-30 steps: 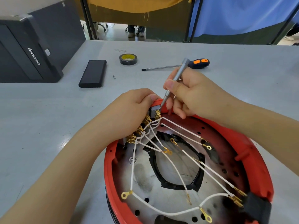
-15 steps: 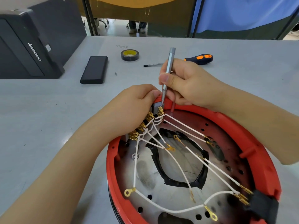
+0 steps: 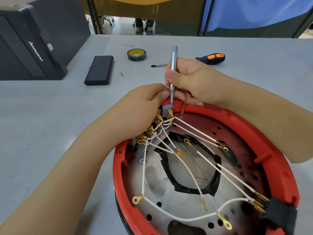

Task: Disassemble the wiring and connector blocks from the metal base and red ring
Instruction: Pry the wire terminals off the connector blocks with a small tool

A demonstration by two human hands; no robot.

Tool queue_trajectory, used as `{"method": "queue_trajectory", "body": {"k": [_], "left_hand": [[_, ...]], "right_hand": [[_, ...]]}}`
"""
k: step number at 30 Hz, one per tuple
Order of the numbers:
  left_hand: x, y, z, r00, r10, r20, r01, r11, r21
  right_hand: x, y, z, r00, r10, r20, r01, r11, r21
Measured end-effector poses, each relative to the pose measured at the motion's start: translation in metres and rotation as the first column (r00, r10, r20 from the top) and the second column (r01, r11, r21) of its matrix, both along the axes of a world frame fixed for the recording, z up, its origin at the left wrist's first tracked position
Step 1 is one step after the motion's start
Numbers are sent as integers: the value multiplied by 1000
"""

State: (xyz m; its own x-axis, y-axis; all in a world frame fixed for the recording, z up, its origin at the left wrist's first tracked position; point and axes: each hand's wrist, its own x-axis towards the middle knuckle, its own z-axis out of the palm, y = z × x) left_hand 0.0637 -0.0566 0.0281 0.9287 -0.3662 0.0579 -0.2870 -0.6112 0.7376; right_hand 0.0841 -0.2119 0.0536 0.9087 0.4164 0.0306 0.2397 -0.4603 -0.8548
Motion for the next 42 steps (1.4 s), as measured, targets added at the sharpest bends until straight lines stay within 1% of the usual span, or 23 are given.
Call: {"method": "queue_trajectory", "body": {"k": [3,5,8,10,17,25,28,31,36,42], "left_hand": [[0,0,0,1000,-5,0,5,1000,-7],[0,0,0,1000,-11,6,11,1000,-3],[0,0,0,1000,-21,6,21,1000,-7],[0,0,-1,1000,-18,10,18,1000,-12],[0,0,-1,1000,-5,6,5,1000,-3],[-1,-1,1,1000,-13,11,13,1000,9],[-1,-1,1,1000,-17,14,17,1000,-8],[1,-2,1,1000,-20,9,20,1000,-16],[1,-2,2,1000,-7,-10,7,999,-34],[-1,-1,3,1000,9,-27,-10,1000,-27]], "right_hand": [[0,0,0,1000,7,8,-7,1000,-2],[-3,-1,-3,999,-16,29,15,999,45],[-13,-3,-10,989,-37,142,13,986,164],[-15,-3,-13,980,-11,198,-28,981,190],[-12,0,-16,969,24,246,-56,991,123],[-15,3,-14,959,48,278,-82,990,111],[-13,6,-13,947,27,319,-49,997,61],[-7,10,-15,954,2,299,-16,999,45],[-4,8,-15,981,44,190,-73,986,149],[-3,8,-13,991,49,125,-70,983,170]]}}
